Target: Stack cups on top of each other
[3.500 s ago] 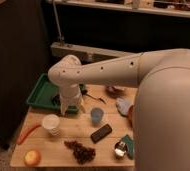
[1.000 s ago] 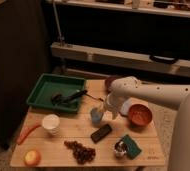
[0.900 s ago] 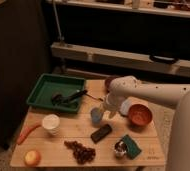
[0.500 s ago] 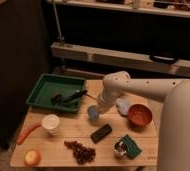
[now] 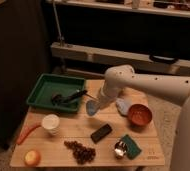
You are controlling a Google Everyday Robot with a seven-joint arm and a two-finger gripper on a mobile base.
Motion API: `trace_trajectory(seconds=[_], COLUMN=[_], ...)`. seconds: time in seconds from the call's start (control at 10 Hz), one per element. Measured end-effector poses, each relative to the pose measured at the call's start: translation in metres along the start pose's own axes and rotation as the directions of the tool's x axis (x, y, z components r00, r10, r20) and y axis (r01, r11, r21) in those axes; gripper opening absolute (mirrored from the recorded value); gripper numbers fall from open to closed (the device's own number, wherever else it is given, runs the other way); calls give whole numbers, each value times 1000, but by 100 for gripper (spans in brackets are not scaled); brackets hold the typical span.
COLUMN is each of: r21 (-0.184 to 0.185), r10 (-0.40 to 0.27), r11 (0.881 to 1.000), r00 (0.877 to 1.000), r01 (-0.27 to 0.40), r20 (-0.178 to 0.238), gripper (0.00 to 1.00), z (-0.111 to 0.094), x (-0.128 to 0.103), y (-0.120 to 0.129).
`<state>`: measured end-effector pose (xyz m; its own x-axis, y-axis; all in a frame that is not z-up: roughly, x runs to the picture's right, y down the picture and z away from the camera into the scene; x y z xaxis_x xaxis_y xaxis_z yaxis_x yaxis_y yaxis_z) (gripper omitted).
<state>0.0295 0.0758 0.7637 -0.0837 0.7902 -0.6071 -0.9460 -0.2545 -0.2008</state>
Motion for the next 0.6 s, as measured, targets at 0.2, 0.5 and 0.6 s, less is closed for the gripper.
trace_trajectory(seconds=[0.2, 0.5, 0.6], r21=[4, -3, -8], r10=[-67, -203, -244], r11=[998, 979, 970], r00=[998, 979, 970], r01=[67, 203, 244], r20=[11, -8, -20], gripper=[0, 0, 0], z=[-38, -62, -58], x=[4, -1, -2], y=[32, 111, 136])
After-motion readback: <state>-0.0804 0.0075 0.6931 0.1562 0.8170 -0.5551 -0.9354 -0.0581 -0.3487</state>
